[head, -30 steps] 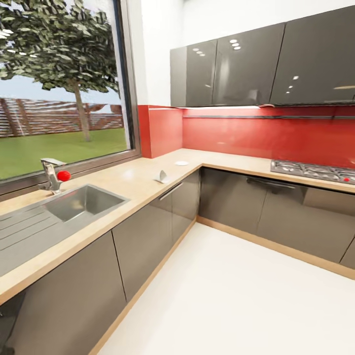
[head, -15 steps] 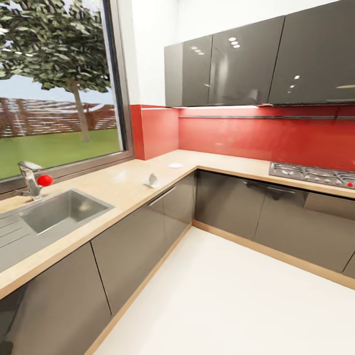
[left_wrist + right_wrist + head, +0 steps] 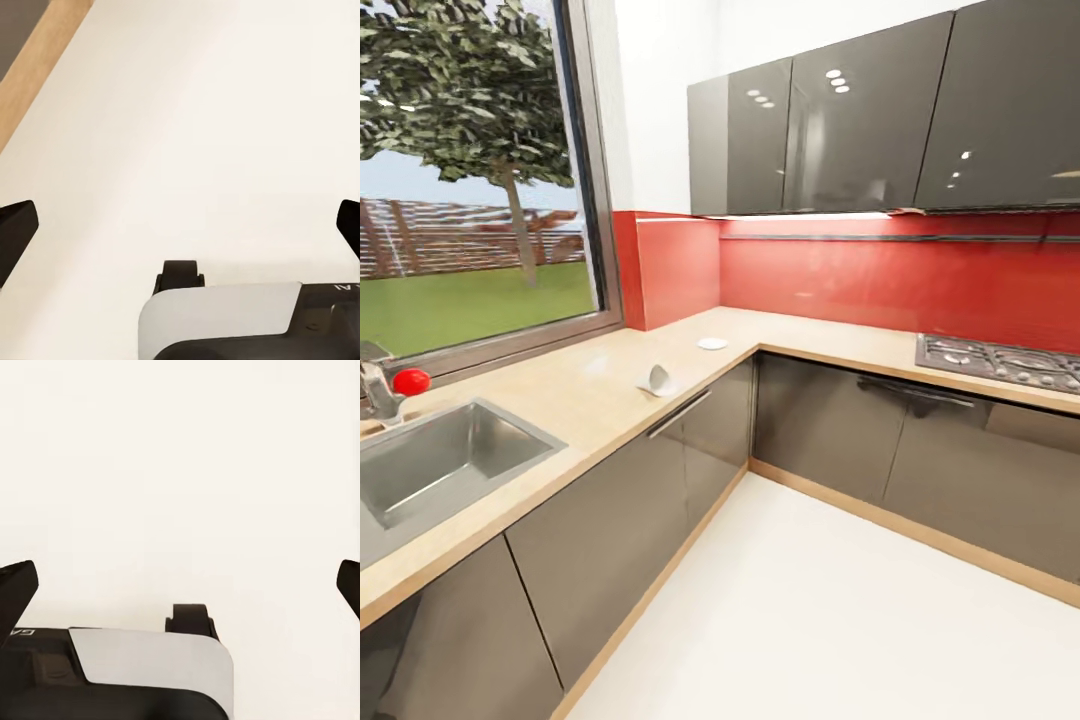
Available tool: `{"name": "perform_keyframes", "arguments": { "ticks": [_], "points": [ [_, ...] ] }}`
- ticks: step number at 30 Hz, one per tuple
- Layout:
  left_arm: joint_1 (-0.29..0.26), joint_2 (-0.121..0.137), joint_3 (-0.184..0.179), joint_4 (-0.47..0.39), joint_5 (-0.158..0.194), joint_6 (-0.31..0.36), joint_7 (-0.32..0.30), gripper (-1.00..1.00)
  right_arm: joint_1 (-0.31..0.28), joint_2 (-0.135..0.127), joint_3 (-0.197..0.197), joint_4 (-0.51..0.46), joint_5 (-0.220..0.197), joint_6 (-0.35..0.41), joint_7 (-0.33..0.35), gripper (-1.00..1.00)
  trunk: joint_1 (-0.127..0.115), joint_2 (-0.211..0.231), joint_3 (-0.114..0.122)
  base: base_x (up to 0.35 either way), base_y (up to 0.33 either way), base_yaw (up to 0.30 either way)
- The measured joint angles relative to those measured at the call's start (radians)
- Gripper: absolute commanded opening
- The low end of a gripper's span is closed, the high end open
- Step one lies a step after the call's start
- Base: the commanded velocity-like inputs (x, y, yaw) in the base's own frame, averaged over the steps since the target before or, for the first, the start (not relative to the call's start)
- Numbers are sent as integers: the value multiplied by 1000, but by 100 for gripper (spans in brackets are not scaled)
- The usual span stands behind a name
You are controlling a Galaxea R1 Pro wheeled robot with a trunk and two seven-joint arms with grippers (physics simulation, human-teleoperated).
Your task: Set up a coffee station on the kitchen countertop: keep the coffee maker on the countertop, move the bottle of coffee from the kitchen shelf to the counter next to the coffee maker, place a paper coffee filter on top of the coffee maker, put the saucer next to the coffee maker with the coffee cup on the saucer, and place the electric kettle next to the coffee maker.
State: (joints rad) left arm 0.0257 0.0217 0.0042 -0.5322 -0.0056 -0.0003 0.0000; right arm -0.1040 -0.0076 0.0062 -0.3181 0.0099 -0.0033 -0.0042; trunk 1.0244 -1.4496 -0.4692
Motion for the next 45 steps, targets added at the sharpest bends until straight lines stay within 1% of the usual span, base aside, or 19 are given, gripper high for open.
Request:
{"name": "perform_keyframes", "arguments": {
  "ticks": [6,9,21,35,39,45],
  "points": [
    [0,0,0,0,0,0,0,100,0,0,0,1,0,-1,0,100,0,0,0,309,-148,5],
    [0,0,0,0,0,-1,0,100,0,0,1,1,0,-2,0,100,0,0,0,251,-178,143],
    [0,1,1,-1,0,-1,0,100,0,2,1,0,0,-2,-2,100,1,0,0,55,-40,254],
    [0,1,1,-1,0,-1,0,100,0,2,1,-1,0,-1,0,100,0,0,0,221,-182,63],
    [0,1,1,-1,0,-1,0,100,0,2,1,-1,0,-2,0,100,0,0,0,197,-163,201],
    [0,1,1,-2,0,-2,0,100,0,2,1,-1,0,-2,-2,100,1,0,0,22,-18,268]
  ]
}}
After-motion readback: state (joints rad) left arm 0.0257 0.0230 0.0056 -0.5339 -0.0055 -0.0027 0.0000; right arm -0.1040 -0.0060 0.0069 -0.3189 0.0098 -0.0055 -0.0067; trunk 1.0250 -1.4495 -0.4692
